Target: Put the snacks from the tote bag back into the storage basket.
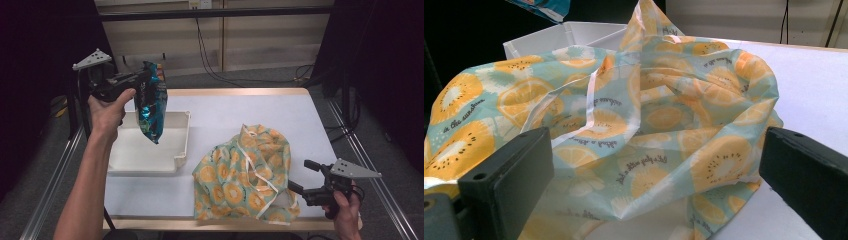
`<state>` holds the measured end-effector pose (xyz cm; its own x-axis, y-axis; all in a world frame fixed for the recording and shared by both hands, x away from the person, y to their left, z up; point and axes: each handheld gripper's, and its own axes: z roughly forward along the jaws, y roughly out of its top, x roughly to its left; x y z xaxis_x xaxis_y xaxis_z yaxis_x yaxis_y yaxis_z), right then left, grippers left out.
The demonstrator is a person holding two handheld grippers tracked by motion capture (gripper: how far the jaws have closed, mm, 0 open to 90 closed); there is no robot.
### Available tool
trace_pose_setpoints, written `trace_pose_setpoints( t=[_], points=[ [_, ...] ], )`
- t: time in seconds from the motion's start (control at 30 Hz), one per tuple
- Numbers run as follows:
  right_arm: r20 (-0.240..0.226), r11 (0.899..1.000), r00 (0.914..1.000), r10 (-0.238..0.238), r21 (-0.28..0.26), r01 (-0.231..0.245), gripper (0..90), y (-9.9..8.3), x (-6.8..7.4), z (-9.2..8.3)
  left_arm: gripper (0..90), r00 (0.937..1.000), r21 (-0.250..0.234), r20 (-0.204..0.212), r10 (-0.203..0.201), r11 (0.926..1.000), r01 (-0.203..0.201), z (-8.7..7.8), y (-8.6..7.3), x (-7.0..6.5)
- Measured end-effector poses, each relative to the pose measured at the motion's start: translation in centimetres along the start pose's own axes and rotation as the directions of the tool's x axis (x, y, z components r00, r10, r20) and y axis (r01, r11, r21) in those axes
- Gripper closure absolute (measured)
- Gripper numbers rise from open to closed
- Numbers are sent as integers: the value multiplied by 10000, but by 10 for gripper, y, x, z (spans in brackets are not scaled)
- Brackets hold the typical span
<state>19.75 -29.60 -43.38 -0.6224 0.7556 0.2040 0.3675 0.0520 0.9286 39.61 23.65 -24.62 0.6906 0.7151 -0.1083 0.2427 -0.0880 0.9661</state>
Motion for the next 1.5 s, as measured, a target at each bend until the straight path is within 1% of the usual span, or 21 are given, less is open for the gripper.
trace_pose_setpoints(
  t=[0.03, 0.07, 0.2, 0.27, 0.33, 0.37, 0.53, 0.6, 0.63, 0.7, 0.73, 0.77, 0.83, 0.87, 0.9, 0.97, 1.03, 1.2, 1.37, 1.4, 1.5],
  points=[
    [0, 10000, 10000, -31, 13, 31, 4, 0, 0, 0, 876, 9999, 14, -112, 59, 10000, -58, -1, -1, 1],
    [-6, 10000, 10000, -33, 38, 33, 4, 0, 0, 0, 876, 9999, 32, -111, 11, 10000, -11, -1, -1, 2],
    [-50, 10000, 10000, -62, 54, 62, 4, 0, 0, 2, 876, 9988, 77, -475, -149, 9999, 153, 1, -5, 9],
    [-69, 10000, 9999, -87, 48, 87, 4, 1, -1, 3, 876, 9973, 183, -714, -159, 9997, 172, 3, -8, 12],
    [-68, 9999, 9999, -84, 86, 85, 4, 0, -2, 4, 876, 9963, 245, -822, -235, 9994, 256, 5, -12, 15],
    [-75, 9999, 10000, -41, 142, 42, 5, 0, -2, 4, 876, 9960, 321, -870, -198, 9992, 226, 6, -14, 16],
    [-18, 9999, 10000, -54, 89, 54, 4, 1, -1, 2, 877, 9922, 344, -1123, -536, 9977, 578, 12, -26, 27],
    [-48, 10000, 10000, -8, 58, 8, 4, 1, -1, 2, 876, 9912, 423, -1146, -661, 9966, 714, 15, -31, 31],
    [-80, 10000, 10000, -3, 37, 3, 4, 1, -1, 2, 876, 9913, 375, -1151, -632, 9970, 679, 15, -32, 32],
    [-112, 9999, 9999, 84, -59, -84, 4, 1, -2, 3, 876, 9912, 304, -1105, -723, 9966, 761, 18, -37, 35],
    [-136, 10000, 9999, 27, 8, -27, 4, 1, -2, 3, 876, 9901, 277, -1189, -752, 9965, 790, 20, -39, 36],
    [-110, 10000, 9999, 3, 17, -3, 5, 0, -3, 4, 876, 9900, 247, -1157, -804, 9962, 838, 21, -41, 37],
    [-113, 10000, 9999, 77, 40, -77, 5, 0, -3, 4, 876, 9882, 272, -1290, -829, 9958, 871, 27, -45, 39],
    [-112, 10000, 9999, 26, 50, -26, 5, 0, -4, 4, 876, 9884, 366, -1283, -808, 9956, 862, 29, -47, 40],
    [-109, 10000, 9999, 51, 52, -50, 5, 0, -4, 3, 876, 9886, 336, -1264, -822, 9956, 871, 33, -49, 41],
    [-97, 10000, 10000, 15, 27, -14, 5, 0, -5, 3, 876, 9877, 366, -1251, -933, 9945, 986, 38, -52, 41],
    [-45, 10000, 10000, 15, 42, -15, 5, -1, -5, 2, 876, 9883, 511, -1299, -802, 9949, 875, 43, -56, 40],
    [-45, 9999, 10000, 35, 108, -35, 6, -2, -6, 3, 876, 9895, 600, -1108, -932, 9931, 1003, 52, -65, 43],
    [-101, 9997, 9999, -59, 227, 61, 6, -3, -7, 4, 876, 9891, 538, -1049, -1032, 9926, 1092, 61, -73, 47],
    [-80, 9997, 10000, -3, 225, 5, 6, -4, -7, 5, 877, 9888, 493, -988, -1121, 9919, 1174, 63, -75, 48],
    [-99, 9997, 9999, -18, 253, 21, 6, -4, -9, 5, 877, 9896, 458, -902, -1120, 9921, 1165, 67, -77, 47]
  ],
)
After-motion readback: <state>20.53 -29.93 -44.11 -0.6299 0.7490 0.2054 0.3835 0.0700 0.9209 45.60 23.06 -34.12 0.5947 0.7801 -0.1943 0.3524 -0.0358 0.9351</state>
